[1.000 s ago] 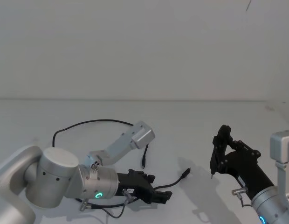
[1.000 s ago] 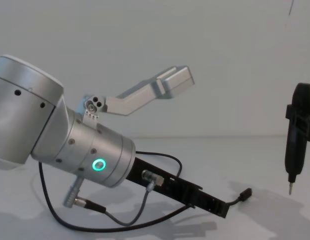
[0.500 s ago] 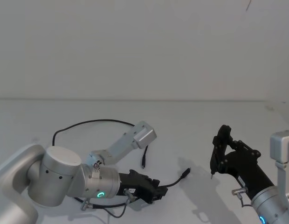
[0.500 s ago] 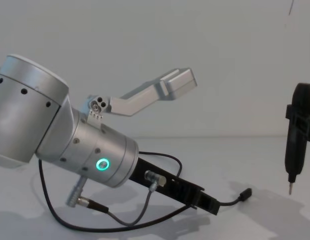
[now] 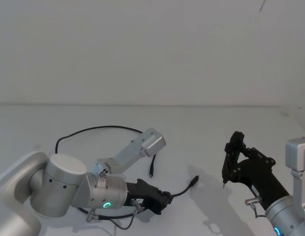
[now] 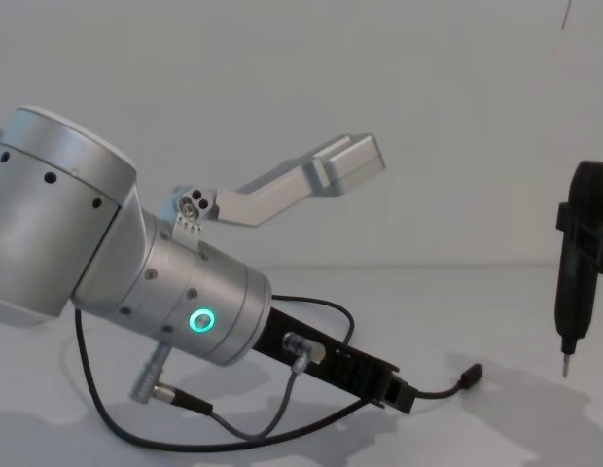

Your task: Pick up the data cable with the one hand.

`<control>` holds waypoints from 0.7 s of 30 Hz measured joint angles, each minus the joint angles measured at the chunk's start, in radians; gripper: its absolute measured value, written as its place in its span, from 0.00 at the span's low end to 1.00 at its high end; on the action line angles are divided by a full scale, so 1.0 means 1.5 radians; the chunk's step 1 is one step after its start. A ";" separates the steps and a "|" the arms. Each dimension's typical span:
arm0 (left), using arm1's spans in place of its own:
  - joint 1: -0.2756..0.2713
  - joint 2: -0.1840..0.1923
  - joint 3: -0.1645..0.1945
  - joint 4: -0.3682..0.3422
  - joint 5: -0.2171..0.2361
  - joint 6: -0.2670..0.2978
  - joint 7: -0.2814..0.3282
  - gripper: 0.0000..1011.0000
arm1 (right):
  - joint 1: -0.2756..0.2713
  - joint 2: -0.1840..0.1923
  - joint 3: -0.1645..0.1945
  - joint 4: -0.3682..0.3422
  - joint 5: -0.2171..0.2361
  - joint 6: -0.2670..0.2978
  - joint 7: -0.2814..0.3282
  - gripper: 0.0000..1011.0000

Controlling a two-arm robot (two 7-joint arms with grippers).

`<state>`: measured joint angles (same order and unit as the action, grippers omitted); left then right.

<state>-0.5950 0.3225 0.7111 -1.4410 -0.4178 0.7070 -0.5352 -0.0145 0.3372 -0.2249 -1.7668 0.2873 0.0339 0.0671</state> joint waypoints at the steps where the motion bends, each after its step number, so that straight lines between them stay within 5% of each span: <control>1: 0.000 0.000 0.000 0.000 0.000 -0.001 0.000 0.04 | 0.000 0.000 0.000 0.000 0.000 0.000 0.000 0.28; 21: -0.002 0.025 -0.001 -0.040 0.002 -0.069 -0.014 0.04 | 0.037 0.006 0.019 -0.030 0.026 -0.009 0.052 0.28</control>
<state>-0.5982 0.3598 0.7098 -1.5008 -0.4144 0.6033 -0.5561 0.0416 0.3455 -0.1968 -1.8117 0.3260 0.0207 0.1445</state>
